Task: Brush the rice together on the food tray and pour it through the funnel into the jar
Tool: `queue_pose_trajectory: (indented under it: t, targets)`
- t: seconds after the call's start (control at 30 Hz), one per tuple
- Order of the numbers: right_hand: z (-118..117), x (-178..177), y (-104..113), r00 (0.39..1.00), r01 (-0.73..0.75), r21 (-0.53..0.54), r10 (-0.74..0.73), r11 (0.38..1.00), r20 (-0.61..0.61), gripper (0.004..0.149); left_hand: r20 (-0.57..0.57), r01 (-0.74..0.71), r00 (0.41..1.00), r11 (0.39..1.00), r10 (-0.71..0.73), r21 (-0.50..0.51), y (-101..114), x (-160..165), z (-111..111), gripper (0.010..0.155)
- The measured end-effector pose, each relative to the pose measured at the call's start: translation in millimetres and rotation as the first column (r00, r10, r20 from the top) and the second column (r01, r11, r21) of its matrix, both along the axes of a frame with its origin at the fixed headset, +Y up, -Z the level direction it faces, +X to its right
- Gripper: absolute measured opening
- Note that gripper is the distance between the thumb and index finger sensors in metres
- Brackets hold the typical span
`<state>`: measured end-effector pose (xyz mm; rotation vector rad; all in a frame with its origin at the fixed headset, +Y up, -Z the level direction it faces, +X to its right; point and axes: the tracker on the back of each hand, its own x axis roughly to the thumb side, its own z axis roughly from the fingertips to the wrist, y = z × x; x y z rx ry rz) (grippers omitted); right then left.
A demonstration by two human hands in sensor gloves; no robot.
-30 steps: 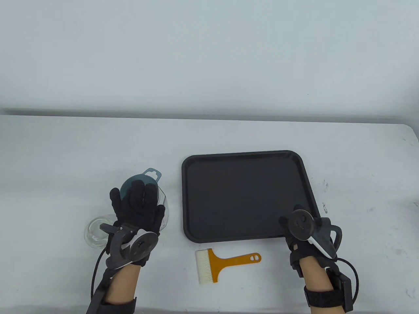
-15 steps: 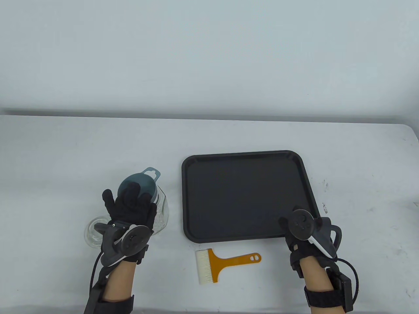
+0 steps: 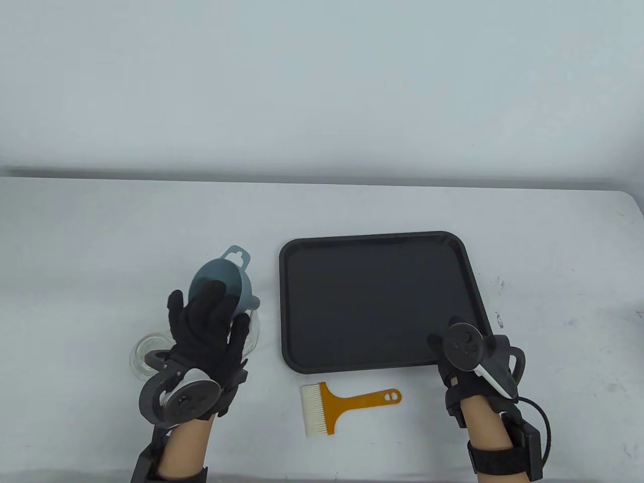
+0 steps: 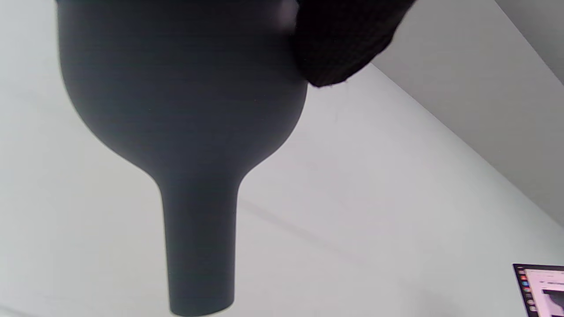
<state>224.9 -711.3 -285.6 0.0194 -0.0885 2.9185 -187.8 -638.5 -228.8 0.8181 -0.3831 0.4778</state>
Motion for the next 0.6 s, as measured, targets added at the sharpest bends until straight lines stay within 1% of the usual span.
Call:
queue_pose_trajectory:
  t: [0.1, 0.13, 0.23, 0.33, 0.4, 0.53, 0.6]
  targets:
    - [0.1, 0.5, 0.2, 1.000, 0.008, 0.003, -0.008, 1.000, -0.001, 0.066, 0.116, -0.051, 0.991, 0.994, 0.063, -0.100, -12.0, 25.3, -6.7, 0.046]
    - [0.1, 0.6, 0.2, 1.000, 0.008, 0.003, -0.008, 1.000, -0.001, 0.066, 0.136, -0.063, 0.987, 0.990, 0.081, -0.130, -15.8, 31.4, -9.2, 0.046]
    - [0.0, 1.2, 0.1, 1.000, 0.013, 0.003, -0.013, 1.000, -0.002, 0.066, 0.199, -0.088, 0.969, 0.958, 0.145, -0.272, -32.8, 58.6, -23.0, 0.046]
    - [0.1, 1.9, 0.3, 1.000, 0.021, 0.002, -0.021, 1.000, -0.002, 0.066, 0.203, -0.095, 0.963, 0.924, 0.180, -0.371, -48.8, 75.6, -38.1, 0.046]
    - [0.0, 2.3, 0.2, 1.000, 0.025, 0.002, -0.025, 1.000, -0.001, 0.066, 0.199, -0.105, 0.956, 0.887, 0.214, -0.451, -62.3, 82.9, -49.1, 0.046]
    - [-1.4, 3.0, -1.4, 0.999, 0.048, -0.014, -0.048, 0.999, -0.005, 0.066, 0.145, -0.152, 0.948, 0.807, 0.282, -0.570, -83.9, 87.4, -65.2, 0.046]
    - [-2.6, 3.8, -3.1, 0.999, 0.052, -0.025, -0.052, 0.998, -0.002, 0.066, 0.124, -0.170, 0.944, 0.773, 0.306, -0.612, -91.1, 88.0, -70.2, 0.046]
